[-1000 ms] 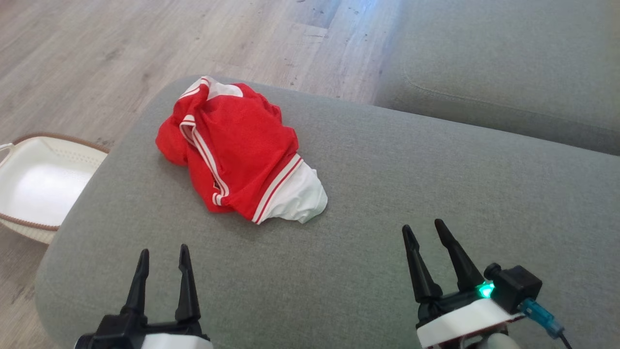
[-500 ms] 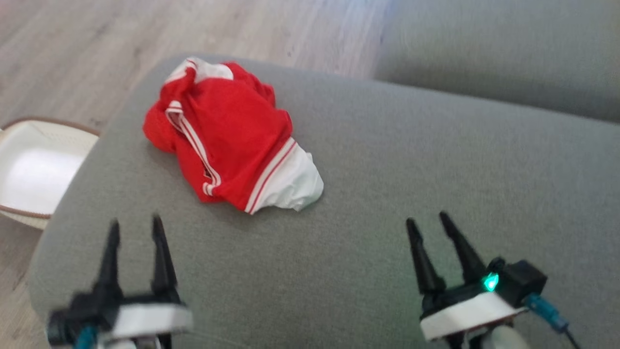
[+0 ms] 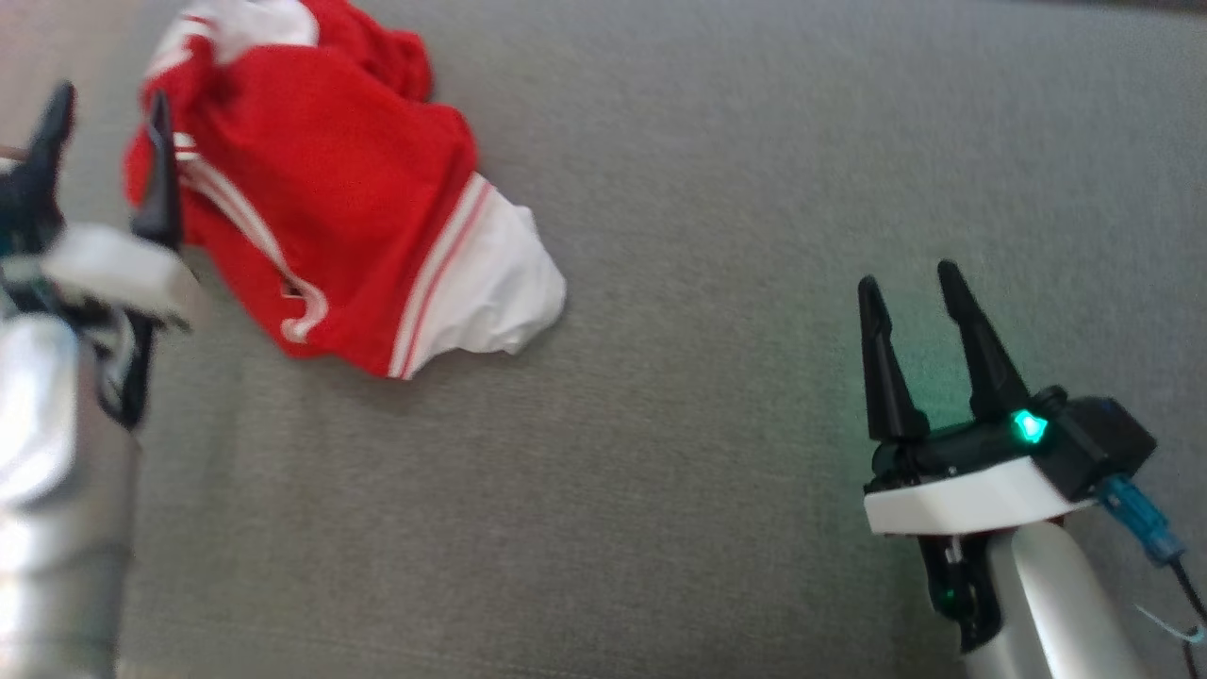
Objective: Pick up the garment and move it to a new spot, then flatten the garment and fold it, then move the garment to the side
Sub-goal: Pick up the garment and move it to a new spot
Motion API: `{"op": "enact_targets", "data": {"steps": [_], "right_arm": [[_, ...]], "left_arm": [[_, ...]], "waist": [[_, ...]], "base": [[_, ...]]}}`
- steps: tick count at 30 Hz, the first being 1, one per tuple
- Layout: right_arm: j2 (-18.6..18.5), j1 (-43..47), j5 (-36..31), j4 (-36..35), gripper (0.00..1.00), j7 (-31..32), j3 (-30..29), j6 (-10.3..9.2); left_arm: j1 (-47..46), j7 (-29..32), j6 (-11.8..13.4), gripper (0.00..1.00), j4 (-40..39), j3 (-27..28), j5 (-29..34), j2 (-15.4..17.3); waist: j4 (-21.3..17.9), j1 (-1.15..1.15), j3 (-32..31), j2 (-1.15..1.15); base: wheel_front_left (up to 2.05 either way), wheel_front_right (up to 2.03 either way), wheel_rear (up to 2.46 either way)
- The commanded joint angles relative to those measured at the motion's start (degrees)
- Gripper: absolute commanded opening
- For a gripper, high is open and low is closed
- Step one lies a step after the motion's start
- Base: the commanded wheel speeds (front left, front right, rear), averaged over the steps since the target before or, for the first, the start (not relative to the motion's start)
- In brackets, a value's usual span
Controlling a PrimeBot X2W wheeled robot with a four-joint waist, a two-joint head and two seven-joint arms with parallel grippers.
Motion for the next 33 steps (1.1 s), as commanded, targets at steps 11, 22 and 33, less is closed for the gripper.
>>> {"op": "enact_targets", "data": {"steps": [11,22,33], "right_arm": [[-0.2,-2.4,-1.0,-3.2,1.0,-0.6,0.9,-0.04],[-0.2,-2.3,-0.7,-3.3,1.0,-0.6,0.3,-0.04],[-0.2,-1.4,0.8,-1.5,1.0,-0.6,0.7,-0.04]], "left_arm": [[-14.3,10.3,-0.3,1.0,15.4,-9.3,-9.0,11.1],[-16.9,8.5,-0.3,0.0,24.4,-12.0,-15.1,11.3],[-23.2,-5.4,-0.3,0.0,21.3,-14.7,-14.6,13.0]], "waist": [[-7.0,-0.02,7.4,0.0],[-7.9,-0.02,7.2,0.0],[-7.3,-0.02,1.4,0.0]], "base": [[0.0,0.0,0.0],[0.0,0.0,0.0],[0.0,0.0,0.0]]}}
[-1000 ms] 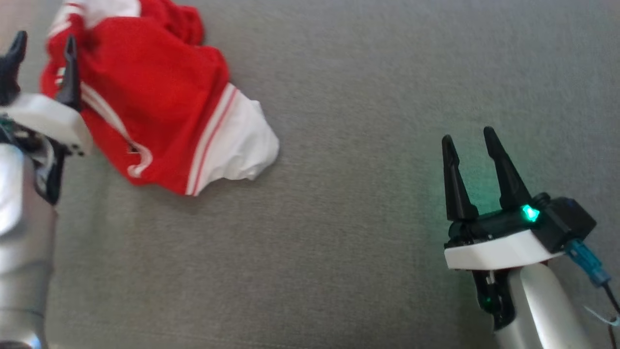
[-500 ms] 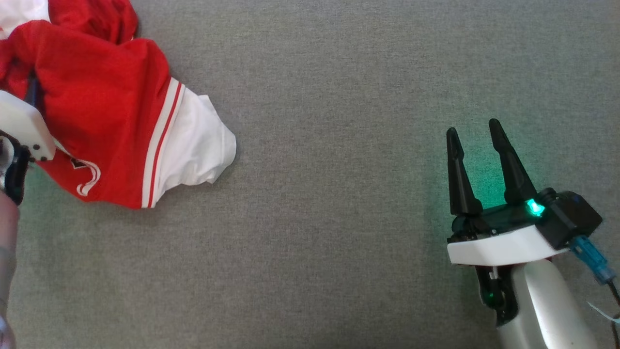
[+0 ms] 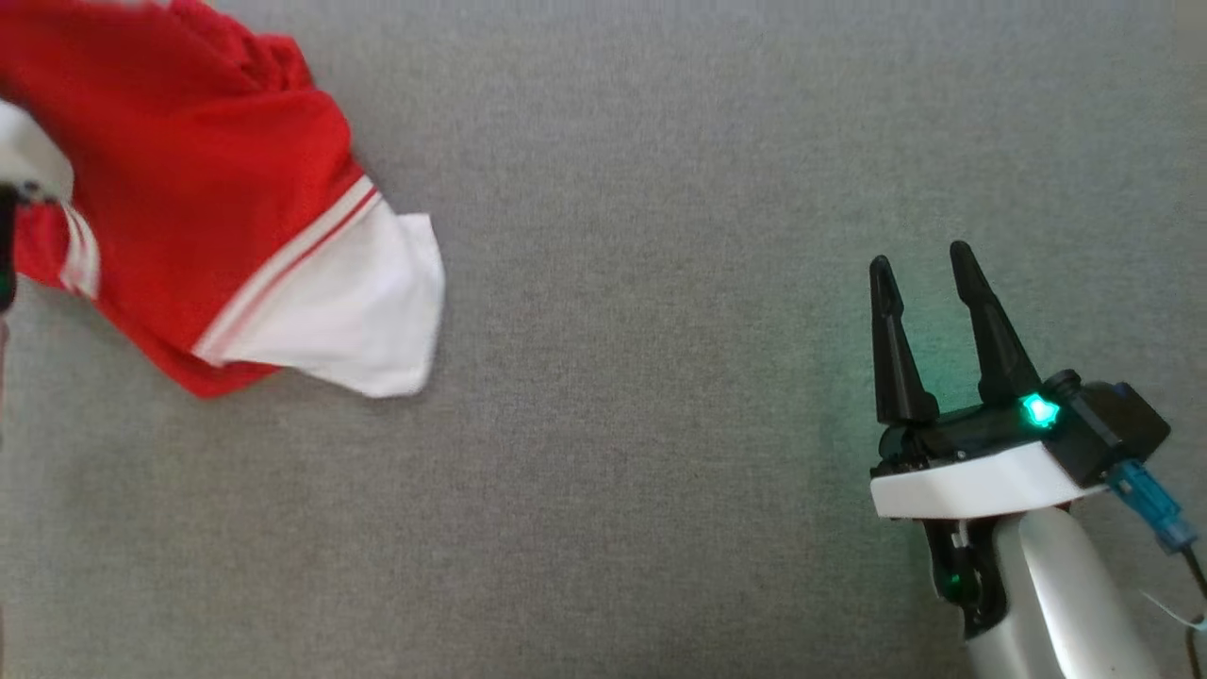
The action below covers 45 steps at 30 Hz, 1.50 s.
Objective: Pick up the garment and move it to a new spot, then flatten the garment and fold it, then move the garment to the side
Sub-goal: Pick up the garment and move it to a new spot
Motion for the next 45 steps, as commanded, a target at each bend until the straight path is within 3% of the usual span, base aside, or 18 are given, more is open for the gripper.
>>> {"op": "enact_targets", "data": {"steps": [1,10,22,29,30,31,32,35,40,45], "right_arm": [[-0.2,0.3,0.4,-1.5,1.0,-0.6,1.4,-0.04],[-0.2,1.3,4.1,-0.5,1.0,-0.6,2.1,-0.04],[-0.2,0.6,8.3,-0.3,1.0,-0.6,2.9,-0.04],[-0.2,-1.3,10.6,-0.4,1.0,-0.6,3.5,-0.04],[-0.2,-2.2,11.5,-0.4,1.0,-0.6,4.2,-0.04],[-0.2,-2.2,11.5,-0.4,1.0,-0.6,4.2,-0.04],[-0.2,-2.7,12.4,-0.5,1.0,-0.6,4.6,-0.04],[-0.2,-3.2,13.2,-0.9,1.0,-0.6,4.1,-0.04],[-0.2,-3.0,13.3,-1.4,1.0,-0.6,1.6,-0.04],[-0.2,-2.6,13.0,-1.8,1.0,-0.6,-1.4,-0.04]], "left_arm": [[-2.8,-0.8,0.1,0.0,-2.1,0.8,0.4,4.1],[-5.9,-2.2,0.1,0.0,-13.3,-4.1,0.2,5.0],[-5.2,7.1,0.2,0.0,-33.6,-9.9,-1.3,2.7],[-7.4,11.3,0.5,0.0,-38.8,-13.2,-1.1,-1.8],[-8.6,11.7,0.5,0.0,-38.9,-14.3,-1.9,-4.6],[-8.6,11.7,0.5,0.0,-38.9,-14.3,-1.9,-4.6],[-10.8,10.9,0.4,0.0,-38.8,-15.3,-1.9,-7.4],[-14.9,7.9,0.5,0.0,-37.7,-15.6,-1.8,-11.8],[-19.2,1.4,0.3,0.0,-35.5,-17.5,-1.0,-16.2],[-15.0,-1.9,0.1,0.0,-35.4,-23.1,-4.7,-14.5]], "waist": [[-0.1,0.0,-1.7,0.0],[-2.1,0.0,-7.5,0.0],[-10.5,0.0,-9.2,0.0],[-18.5,0.0,-7.8,0.0],[-21.5,0.0,-7.4,0.0],[-21.5,0.0,-7.4,0.0],[-24.0,0.0,-7.1,0.0],[-26.2,0.0,-6.5,0.0],[-26.0,0.0,-5.7,0.0],[-22.6,0.0,-4.5,0.0]], "base": [[0.0,0.0,0.0],[0.0,0.0,0.0],[0.0,0.0,0.0],[0.0,0.0,0.0],[0.0,0.0,0.0],[0.0,0.0,0.0],[0.0,0.0,0.0],[0.0,0.0,0.0],[0.0,0.0,0.0],[0.0,0.0,0.0]]}}
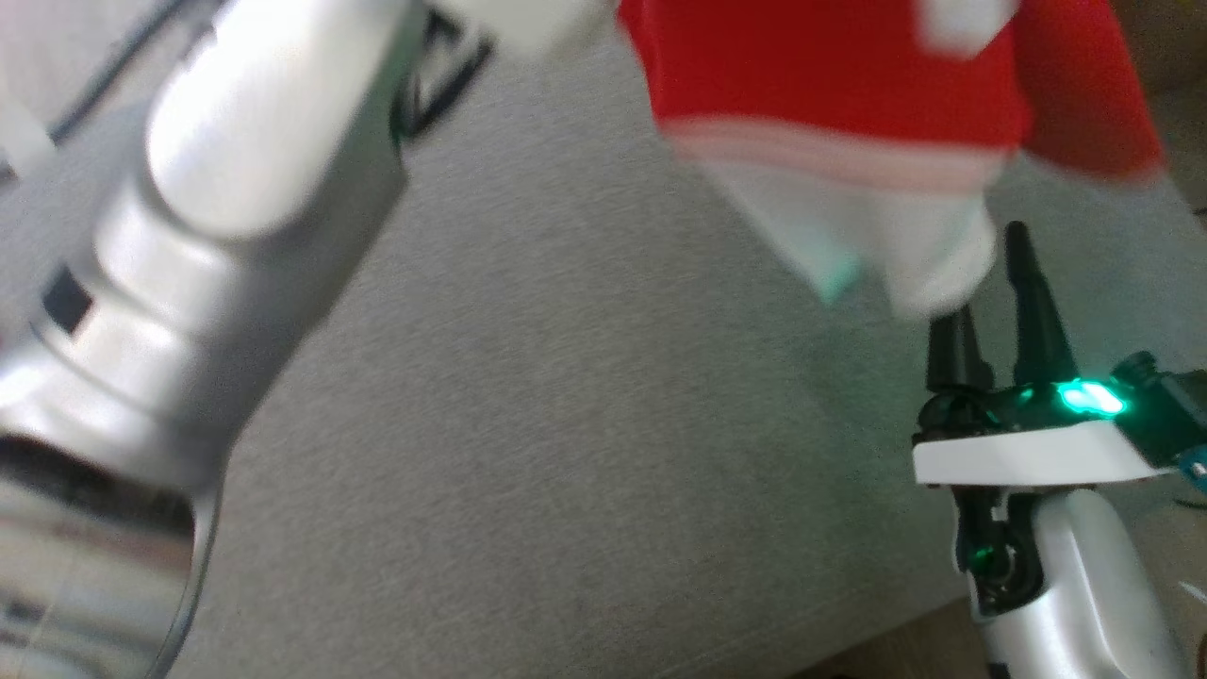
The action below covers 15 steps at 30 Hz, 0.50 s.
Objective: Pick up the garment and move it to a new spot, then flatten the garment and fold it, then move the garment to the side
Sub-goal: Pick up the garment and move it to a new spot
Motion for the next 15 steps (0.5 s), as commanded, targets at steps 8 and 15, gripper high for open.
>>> {"op": "enact_targets", "data": {"steps": [8,15], "right_arm": [[-0.2,-1.6,-1.5,-1.5,1.0,-0.6,-1.5,-0.04],[-0.2,-1.8,-3.9,-0.4,1.0,-0.6,-1.0,-0.04]], "left_arm": [[11.2,-1.9,0.1,0.0,-3.3,-16.5,-5.3,18.1],[16.5,-3.3,0.1,0.0,1.6,-23.4,-3.2,23.6]], "waist": [[8.3,0.0,2.7,0.0],[12.6,0.0,1.6,0.0]], "base": [[0.0,0.0,0.0],[0.0,0.0,0.0]]}}
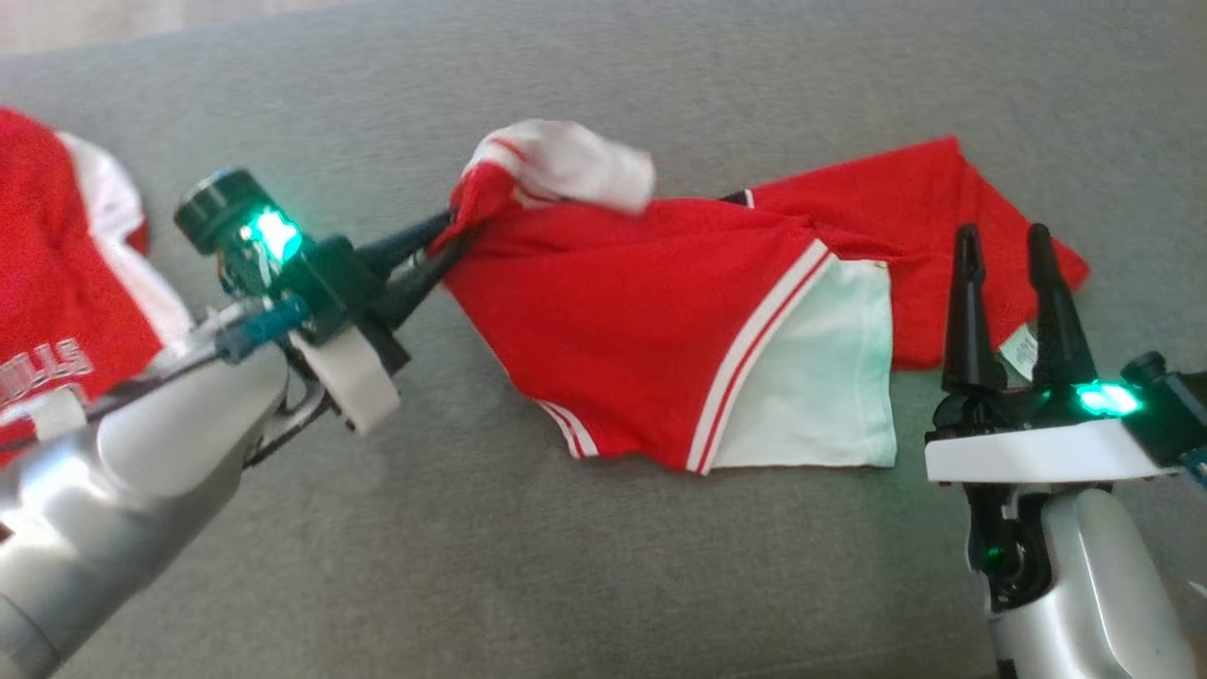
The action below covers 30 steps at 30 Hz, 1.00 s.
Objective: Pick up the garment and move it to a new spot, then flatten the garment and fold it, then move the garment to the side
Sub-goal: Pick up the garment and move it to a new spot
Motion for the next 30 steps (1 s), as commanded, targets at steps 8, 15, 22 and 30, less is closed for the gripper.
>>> {"op": "enact_targets", "data": {"steps": [8,15,22,30], "right_arm": [[-0.2,-0.3,-2.1,-0.8,1.0,-0.6,1.2,-0.04],[-0.2,1.3,-3.4,-0.9,1.0,-0.6,0.6,-0.04],[-0.2,4.1,-5.3,-0.2,1.0,-0.6,0.3,-0.04],[-0.2,5.6,-6.6,2.5,1.0,-0.6,-0.3,-0.04]], "left_arm": [[4.0,-0.7,2.3,1.0,2.7,8.0,-1.6,-0.5],[12.0,-0.7,9.4,1.0,-3.1,23.2,-4.1,-2.5],[29.7,-0.7,15.4,1.0,-14.9,40.0,-1.3,-7.9],[42.6,-0.7,12.3,1.0,-19.2,46.9,6.2,-15.7]], "waist": [[3.8,-0.01,-4.3,0.0],[5.4,-0.01,-7.4,0.0],[7.8,-0.01,-9.5,0.0],[9.0,-0.01,-9.6,0.0]], "base": [[0.0,0.0,0.0],[0.0,0.0,0.0],[0.0,0.0,0.0],[0.0,0.0,0.0]]}}
